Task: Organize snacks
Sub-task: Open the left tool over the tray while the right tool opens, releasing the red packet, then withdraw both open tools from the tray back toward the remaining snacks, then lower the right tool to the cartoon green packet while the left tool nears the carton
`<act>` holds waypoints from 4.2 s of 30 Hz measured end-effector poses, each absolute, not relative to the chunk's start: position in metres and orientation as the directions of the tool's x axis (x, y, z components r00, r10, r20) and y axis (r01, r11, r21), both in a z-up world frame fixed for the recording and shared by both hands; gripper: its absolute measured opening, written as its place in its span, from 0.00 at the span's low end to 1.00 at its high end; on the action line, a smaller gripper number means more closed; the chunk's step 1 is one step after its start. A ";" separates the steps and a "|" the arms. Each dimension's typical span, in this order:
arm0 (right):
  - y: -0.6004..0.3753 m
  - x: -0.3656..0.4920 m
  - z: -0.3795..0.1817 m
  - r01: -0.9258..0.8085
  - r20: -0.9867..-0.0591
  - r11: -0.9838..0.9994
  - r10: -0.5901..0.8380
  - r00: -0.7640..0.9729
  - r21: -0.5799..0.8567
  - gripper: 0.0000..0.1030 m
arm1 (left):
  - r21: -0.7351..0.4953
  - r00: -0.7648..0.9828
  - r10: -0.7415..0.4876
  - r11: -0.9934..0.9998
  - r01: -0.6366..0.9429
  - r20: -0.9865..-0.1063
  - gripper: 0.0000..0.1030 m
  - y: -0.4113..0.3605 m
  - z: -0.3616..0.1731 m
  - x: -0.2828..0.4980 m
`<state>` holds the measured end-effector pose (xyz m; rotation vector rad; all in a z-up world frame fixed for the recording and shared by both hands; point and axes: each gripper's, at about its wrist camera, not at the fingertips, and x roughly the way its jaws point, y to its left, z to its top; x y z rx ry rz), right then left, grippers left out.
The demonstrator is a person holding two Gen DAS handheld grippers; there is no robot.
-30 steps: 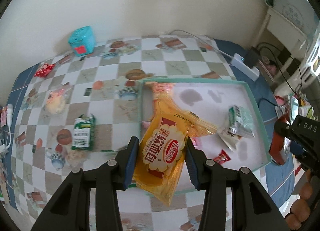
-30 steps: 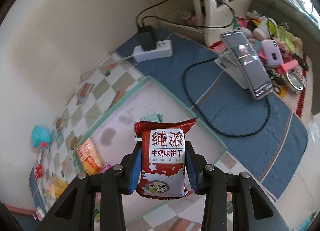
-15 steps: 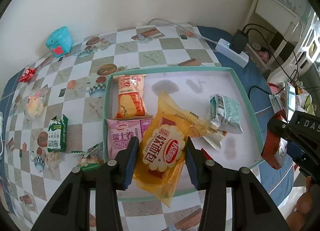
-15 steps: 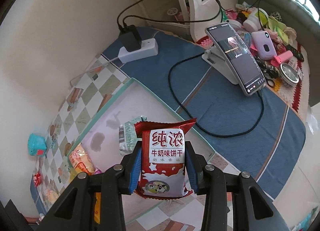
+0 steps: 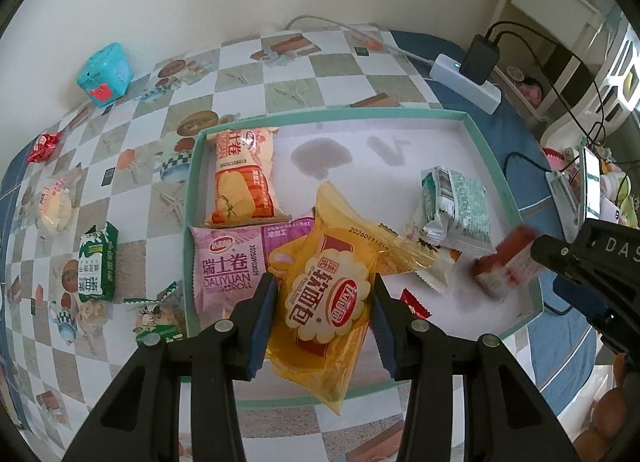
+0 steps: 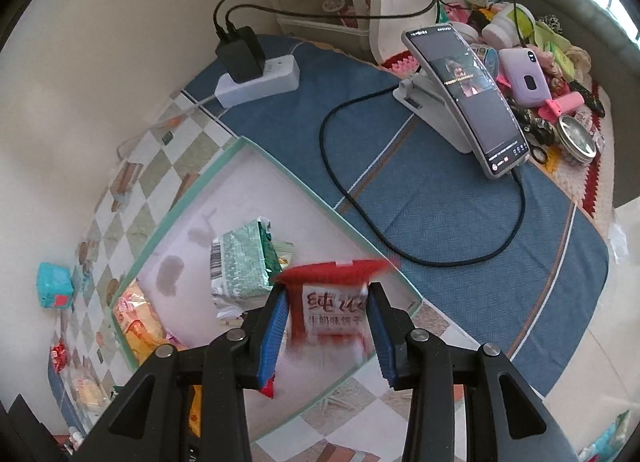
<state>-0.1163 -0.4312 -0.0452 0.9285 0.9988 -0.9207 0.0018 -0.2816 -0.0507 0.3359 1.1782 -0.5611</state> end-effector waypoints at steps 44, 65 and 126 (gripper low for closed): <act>-0.415 -0.097 -0.048 0.900 -0.942 0.383 -0.171 0.289 0.207 0.91 | -0.077 0.342 -0.115 0.989 0.124 -0.933 0.80 -0.138 -0.030 0.087; -0.370 -0.064 -0.029 0.828 -0.922 0.534 -0.214 0.324 0.168 0.91 | -0.073 0.373 0.007 0.977 -0.202 -0.928 0.80 -0.007 -0.024 0.122; -0.194 0.046 -0.066 0.438 -0.935 0.878 0.030 0.352 0.193 0.88 | -0.147 0.224 -0.122 0.984 -0.098 -0.967 0.80 0.036 -0.065 0.146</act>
